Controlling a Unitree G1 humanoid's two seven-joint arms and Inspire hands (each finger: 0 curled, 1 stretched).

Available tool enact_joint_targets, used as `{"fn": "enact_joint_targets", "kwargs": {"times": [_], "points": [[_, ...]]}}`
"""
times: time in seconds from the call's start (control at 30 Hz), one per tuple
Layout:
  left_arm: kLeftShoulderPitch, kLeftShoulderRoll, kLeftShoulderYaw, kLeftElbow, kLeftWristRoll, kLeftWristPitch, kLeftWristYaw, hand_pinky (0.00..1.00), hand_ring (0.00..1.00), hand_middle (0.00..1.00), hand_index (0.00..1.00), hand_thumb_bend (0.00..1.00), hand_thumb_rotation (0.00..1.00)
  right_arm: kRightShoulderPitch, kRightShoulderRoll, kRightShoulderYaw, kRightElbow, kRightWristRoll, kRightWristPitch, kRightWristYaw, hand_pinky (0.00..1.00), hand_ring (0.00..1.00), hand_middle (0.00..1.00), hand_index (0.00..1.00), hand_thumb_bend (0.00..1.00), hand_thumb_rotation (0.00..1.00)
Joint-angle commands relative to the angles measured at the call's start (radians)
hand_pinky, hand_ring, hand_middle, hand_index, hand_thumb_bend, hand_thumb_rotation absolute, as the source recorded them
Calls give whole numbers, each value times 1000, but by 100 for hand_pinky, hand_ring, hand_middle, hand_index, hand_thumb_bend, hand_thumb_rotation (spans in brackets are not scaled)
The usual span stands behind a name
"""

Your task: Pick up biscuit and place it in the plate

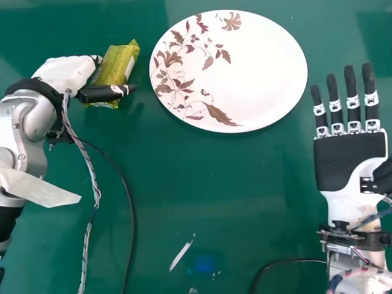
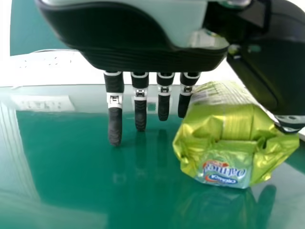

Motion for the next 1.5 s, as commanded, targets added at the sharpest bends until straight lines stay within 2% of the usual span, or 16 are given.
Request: {"fn": "enact_joint_targets", "kwargs": {"times": [0.0, 0.17, 0.3, 0.37, 0.47, 0.57, 0.6, 0.63, 0.7, 0.73, 1.0, 1.03, 1.1, 1.4, 1.47], "points": [[61, -10, -59, 48, -39, -13, -76, 54, 81, 94, 96, 100, 85, 4, 10, 2, 14, -1, -12, 8, 100, 100, 100, 97, 100, 47], [63, -15, -76, 83, -16, -12, -69, 49, 77, 92, 100, 100, 78, 7, 20, 1, 6, -8, -21, -3, 100, 100, 100, 97, 100, 47], [58, -19, -95, 111, 8, -4, -60, 44, 71, 86, 100, 100, 65, 8, 34, -3, 3, 24, -21, -17, 100, 100, 100, 97, 100, 47], [56, -18, -103, 121, 22, -1, -52, 43, 66, 81, 99, 100, 56, 10, 40, -3, -2, 40, -16, -31, 100, 100, 100, 97, 100, 47], [56, -21, -105, 131, 33, 0, -44, 42, 60, 75, 98, 98, 51, 11, 40, 0, -5, 50, -16, -45, 100, 100, 100, 97, 100, 47], [58, -20, -110, 131, 46, 2, -39, 35, 50, 64, 94, 94, 46, 7, 47, 3, -8, 56, -21, -66, 100, 100, 100, 96, 100, 47], [58, -19, -111, 128, 48, 3, -41, 30, 44, 58, 88, 89, 36, 4, 54, 3, -12, 46, -25, -87, 100, 100, 100, 96, 100, 48], [58, -19, -112, 126, 49, 5, -43, 21, 33, 46, 69, 70, 25, -1, 57, 3, -10, 27, -39, -97, 100, 100, 100, 96, 100, 48], [59, -19, -113, 121, 50, 9, -45, 8, 16, 30, 53, 55, 15, -10, 59, 3, -3, -10, -72, -103, 100, 100, 100, 97, 100, 47], [59, -20, -113, 119, 51, 11, -46, 5, 13, 26, 50, 53, 13, -11, 61, 6, -2, -14, -83, -101, 100, 100, 100, 97, 100, 47], [64, -20, -110, 108, 48, 12, -42, 7, 14, 29, 48, 50, 12, -5, 49, 21, -12, 4, -111, -111, 100, 100, 100, 96, 100, 47], [64, -20, -111, 107, 50, 14, -44, 7, 15, 35, 50, 50, 6, -5, 46, 22, -11, 6, -114, -107, 100, 100, 100, 96, 100, 47], [63, -21, -113, 105, 53, 18, -48, 7, 15, 40, 52, 51, 1, -4, 43, 24, -11, 5, -118, -105, 100, 100, 100, 96, 100, 48], [71, -20, -107, 82, 51, 24, -43, 7, 14, 41, 53, 51, 0, 2, 40, 33, -22, 3, -112, -118, 100, 100, 100, 96, 100, 49], [76, -30, -98, 81, 54, 37, -17, 6, 14, 41, 53, 51, 0, 3, 41, 34, -23, -3, -113, -126, 100, 100, 100, 95, 100, 49]]}}
